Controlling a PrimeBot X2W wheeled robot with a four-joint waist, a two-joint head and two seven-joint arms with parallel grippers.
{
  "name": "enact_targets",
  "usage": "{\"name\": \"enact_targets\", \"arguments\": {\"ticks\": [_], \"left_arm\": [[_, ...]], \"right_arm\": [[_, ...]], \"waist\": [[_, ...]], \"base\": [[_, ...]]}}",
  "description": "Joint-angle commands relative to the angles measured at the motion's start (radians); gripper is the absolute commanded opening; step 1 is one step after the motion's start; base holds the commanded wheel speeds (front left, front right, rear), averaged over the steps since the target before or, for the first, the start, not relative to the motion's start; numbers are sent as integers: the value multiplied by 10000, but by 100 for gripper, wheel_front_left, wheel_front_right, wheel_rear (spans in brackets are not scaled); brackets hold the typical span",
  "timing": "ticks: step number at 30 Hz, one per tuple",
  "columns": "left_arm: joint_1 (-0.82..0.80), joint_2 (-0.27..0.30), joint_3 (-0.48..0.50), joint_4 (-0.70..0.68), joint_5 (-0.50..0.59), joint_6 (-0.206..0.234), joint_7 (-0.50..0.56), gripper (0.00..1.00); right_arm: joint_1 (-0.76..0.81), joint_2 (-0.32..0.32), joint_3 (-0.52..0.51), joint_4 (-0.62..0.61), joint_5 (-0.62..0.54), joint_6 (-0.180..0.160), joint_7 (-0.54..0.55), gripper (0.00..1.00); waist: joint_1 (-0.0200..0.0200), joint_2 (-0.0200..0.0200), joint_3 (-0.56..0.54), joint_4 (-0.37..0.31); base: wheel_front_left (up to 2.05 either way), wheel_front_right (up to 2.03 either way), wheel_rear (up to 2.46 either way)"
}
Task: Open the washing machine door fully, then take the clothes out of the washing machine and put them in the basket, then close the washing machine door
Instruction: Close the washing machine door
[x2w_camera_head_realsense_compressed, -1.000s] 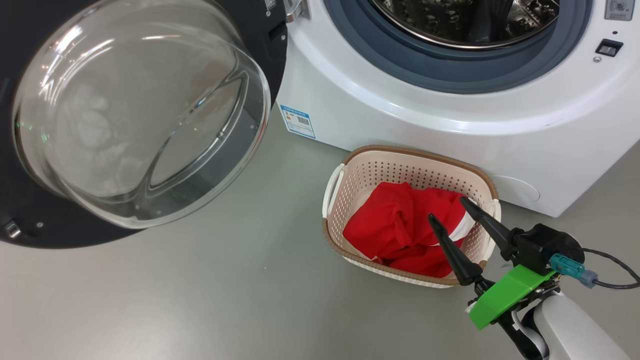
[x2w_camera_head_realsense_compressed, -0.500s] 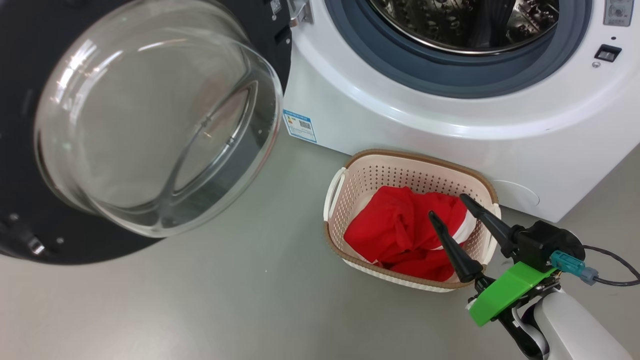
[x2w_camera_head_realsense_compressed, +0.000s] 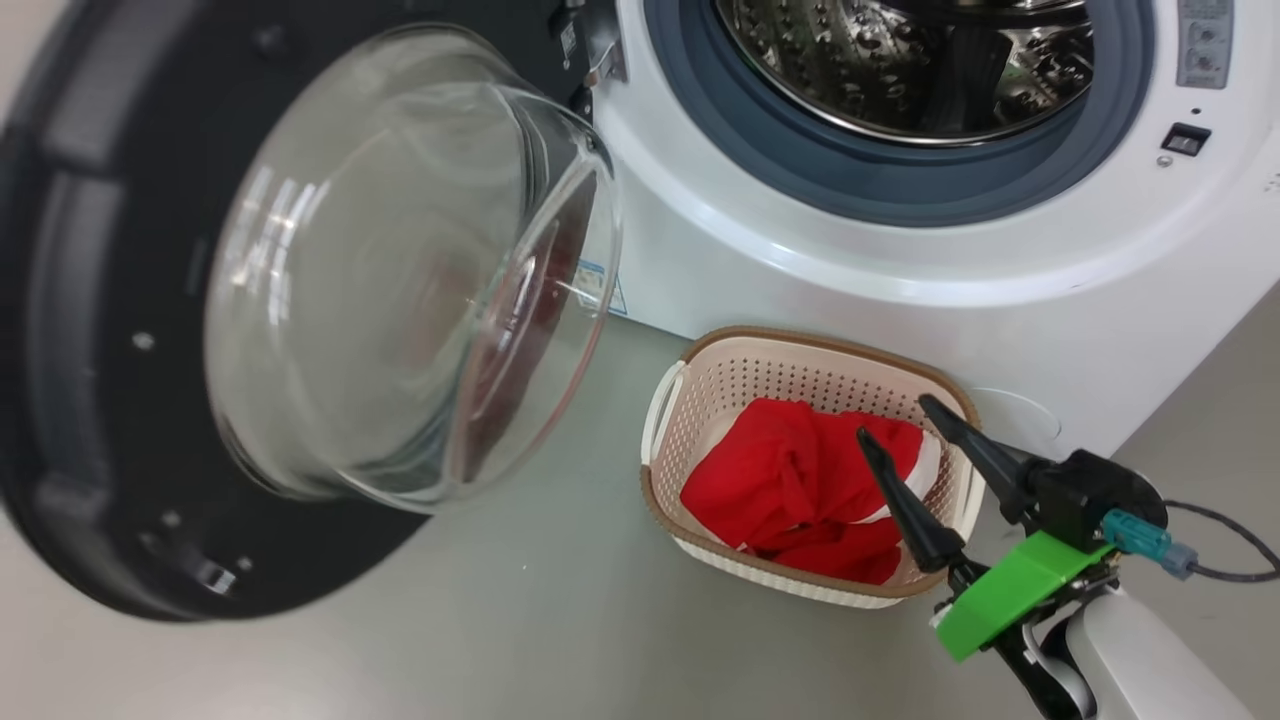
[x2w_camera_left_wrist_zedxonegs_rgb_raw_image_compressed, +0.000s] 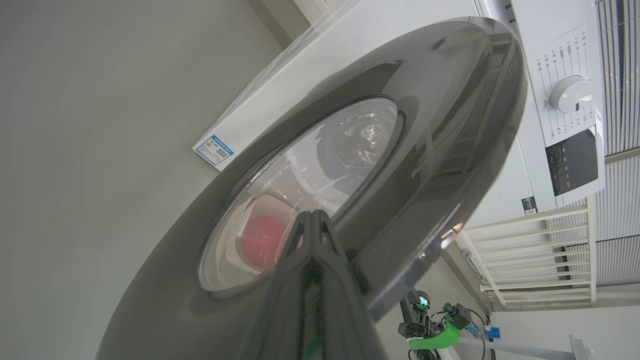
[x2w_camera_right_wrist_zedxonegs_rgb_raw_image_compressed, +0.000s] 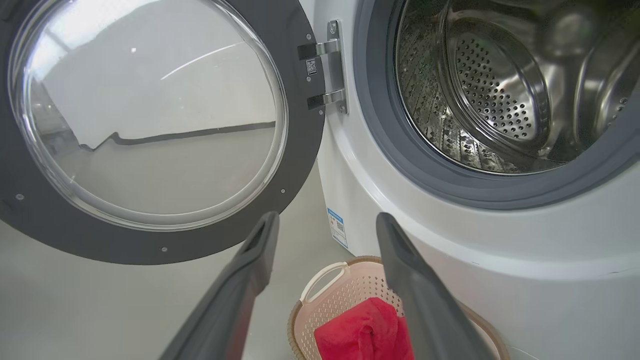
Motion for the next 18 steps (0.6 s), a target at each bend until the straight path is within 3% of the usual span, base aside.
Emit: {"name": "enact_targets", "arguments": {"ticks": [1,11,18], "left_arm": [[-18,587,251,-411,-91,-103,177,0],[1010,35,-163,-3186,-687,-103,1105,0],[1142,-731,-816,-4660,-726,-103,1321,0]], "right_arm": [[153,37,100,-243,-54,16,-120,100],[589,172,-177,-425,-94,16,-120,100],[708,268,-440,-557,-173,16,-120,100]], "waist": [[0,0,-99,-89],[0,0,-428,-702],[0,0,-364,-1314]], "base": [[0,0,0],[0,0,0],[0,0,0]]}}
